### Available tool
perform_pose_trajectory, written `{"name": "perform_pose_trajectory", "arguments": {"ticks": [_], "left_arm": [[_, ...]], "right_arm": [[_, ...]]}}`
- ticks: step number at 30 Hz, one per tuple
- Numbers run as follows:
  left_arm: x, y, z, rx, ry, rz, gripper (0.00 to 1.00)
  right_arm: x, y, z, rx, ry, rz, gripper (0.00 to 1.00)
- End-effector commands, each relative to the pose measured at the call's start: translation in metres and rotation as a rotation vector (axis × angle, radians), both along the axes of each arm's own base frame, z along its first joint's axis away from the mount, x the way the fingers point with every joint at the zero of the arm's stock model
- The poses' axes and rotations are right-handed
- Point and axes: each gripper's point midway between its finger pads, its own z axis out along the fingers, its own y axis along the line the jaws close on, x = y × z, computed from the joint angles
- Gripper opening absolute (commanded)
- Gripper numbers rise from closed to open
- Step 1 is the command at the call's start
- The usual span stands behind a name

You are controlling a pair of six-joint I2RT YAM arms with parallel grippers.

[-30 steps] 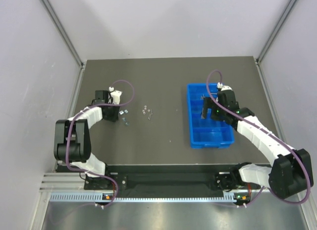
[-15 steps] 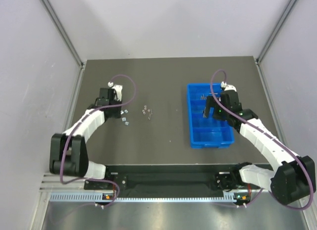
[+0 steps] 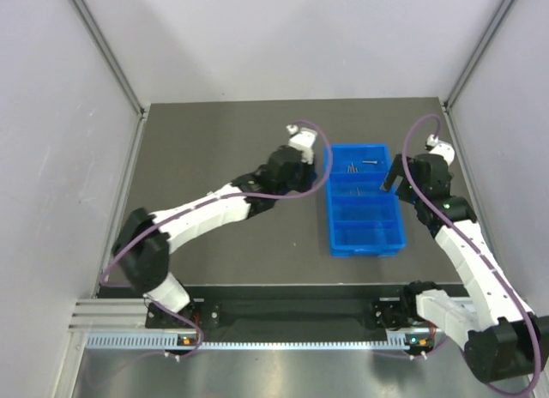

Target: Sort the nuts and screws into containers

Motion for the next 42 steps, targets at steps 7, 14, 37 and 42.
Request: {"name": "perform_pose_trajectory", "arguments": {"ticks": [7,14,37,42], "left_arm": [[0.005,-0.14,-0.004,-0.114,-0.032,-0.163,0.04],[-0.011,-0.161,-0.029,-0.106,0.01,-0.224,0.03],[-0.042,-0.161,-0.086,-0.014,0.092,-0.242,0.11],[-0.044,-0.16,-0.083,-0.003,0.117,-0.24,0.46]], "right_arm": [[-0.019,-0.025,0.019,-0.022,-0.031,-0.085,1.0],[-0.019,-0.027,0.023,-0.028,-0.04,-0.109,1.0],[-0.016,-0.02,0.017,-0.012,-0.032,-0.076,1.0],[-0.016,-0.018,0.017,-0.007,-0.034,-0.066,1.0]]}}
